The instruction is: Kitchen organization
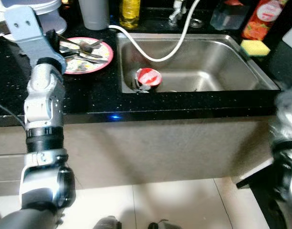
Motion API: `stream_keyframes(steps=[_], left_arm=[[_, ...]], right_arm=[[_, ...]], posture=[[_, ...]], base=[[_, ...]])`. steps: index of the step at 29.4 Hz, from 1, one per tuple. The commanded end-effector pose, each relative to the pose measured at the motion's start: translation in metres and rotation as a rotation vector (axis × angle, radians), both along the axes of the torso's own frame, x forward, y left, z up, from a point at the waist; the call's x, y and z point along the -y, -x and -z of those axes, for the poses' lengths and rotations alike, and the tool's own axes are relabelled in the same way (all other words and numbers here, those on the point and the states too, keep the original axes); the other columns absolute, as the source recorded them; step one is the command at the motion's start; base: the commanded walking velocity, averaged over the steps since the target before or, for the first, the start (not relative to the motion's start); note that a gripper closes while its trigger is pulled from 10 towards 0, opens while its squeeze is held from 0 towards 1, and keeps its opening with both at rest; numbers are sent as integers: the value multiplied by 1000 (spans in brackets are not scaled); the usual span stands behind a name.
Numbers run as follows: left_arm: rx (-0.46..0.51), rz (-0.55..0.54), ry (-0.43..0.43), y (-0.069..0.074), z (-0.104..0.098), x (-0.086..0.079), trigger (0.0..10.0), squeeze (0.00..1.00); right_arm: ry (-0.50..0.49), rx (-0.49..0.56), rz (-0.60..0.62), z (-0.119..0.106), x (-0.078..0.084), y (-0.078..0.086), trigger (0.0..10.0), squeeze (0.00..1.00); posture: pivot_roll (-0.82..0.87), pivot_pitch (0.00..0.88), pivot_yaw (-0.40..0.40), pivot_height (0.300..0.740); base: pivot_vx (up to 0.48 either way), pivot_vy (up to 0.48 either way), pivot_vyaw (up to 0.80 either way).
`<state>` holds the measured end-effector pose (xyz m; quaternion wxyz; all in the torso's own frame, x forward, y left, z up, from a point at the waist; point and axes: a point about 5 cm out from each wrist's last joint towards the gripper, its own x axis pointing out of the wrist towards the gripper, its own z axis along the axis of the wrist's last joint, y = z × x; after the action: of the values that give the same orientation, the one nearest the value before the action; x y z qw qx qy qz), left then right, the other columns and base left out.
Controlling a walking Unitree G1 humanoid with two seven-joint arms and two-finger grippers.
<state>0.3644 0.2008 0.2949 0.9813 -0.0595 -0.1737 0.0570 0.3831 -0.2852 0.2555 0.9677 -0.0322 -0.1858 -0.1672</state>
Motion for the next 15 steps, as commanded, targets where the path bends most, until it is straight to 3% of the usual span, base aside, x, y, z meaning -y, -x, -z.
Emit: stream_keyframes(steps=[1, 3, 4, 5, 6, 7, 8, 9, 10, 13, 15], left_arm=[[23, 21, -23, 4, -3, 5, 10000, 0], [44, 36, -37, 7, -5, 9, 10000, 0], [44, 36, -37, 7, -5, 9, 10000, 0], [85, 60, -30, 10, -11, 13, 10000, 0], [85, 60, -30, 10, -11, 13, 10000, 0], [143, 93, -18, 15, -19, 18, 10000, 0], [143, 93, -18, 15, -19, 18, 10000, 0], [199, 127, -8, 21, -28, 24, 10000, 0], [199, 127, -8, 21, -28, 24, 10000, 0], [314, 226, 52, 29, -51, 39, 10000, 0], [338, 277, 70, 30, -57, 45, 10000, 0]], right_arm=[[62, -39, -163, 8, -26, -7, 10000, 0], [86, -38, -253, 8, -45, -11, 10000, 0], [86, -38, -253, 8, -45, -11, 10000, 0], [86, -46, -322, 12, -63, -14, 10000, 0], [86, -46, -322, 12, -63, -14, 10000, 0], [92, -64, -401, 19, -84, -16, 10000, 0], [92, -64, -401, 19, -84, -16, 10000, 0], [89, -95, -471, 28, -105, -18, 10000, 0], [89, -95, -471, 28, -105, -18, 10000, 0], [85, -151, -561, 48, -141, -16, 10000, 0], [87, -150, -587, 51, -150, -15, 10000, 0]], posture=[[264, 40, -37, 740], [264, 40, -37, 740], [264, 40, -37, 740], [271, 41, -44, 740], [271, 41, -44, 740], [279, 41, -50, 740], [279, 41, -50, 740], [281, 41, -54, 740], [281, 41, -54, 740], [279, 40, -54, 740], [278, 39, -53, 740]], base=[[0, 0, 0], [0, 0, 0], [0, 0, 0], [0, 0, 0], [0, 0, 0], [0, 0, 0], [0, 0, 0], [0, 0, 0], [0, 0, 0], [0, 0, 0], [0, 0, 0]])
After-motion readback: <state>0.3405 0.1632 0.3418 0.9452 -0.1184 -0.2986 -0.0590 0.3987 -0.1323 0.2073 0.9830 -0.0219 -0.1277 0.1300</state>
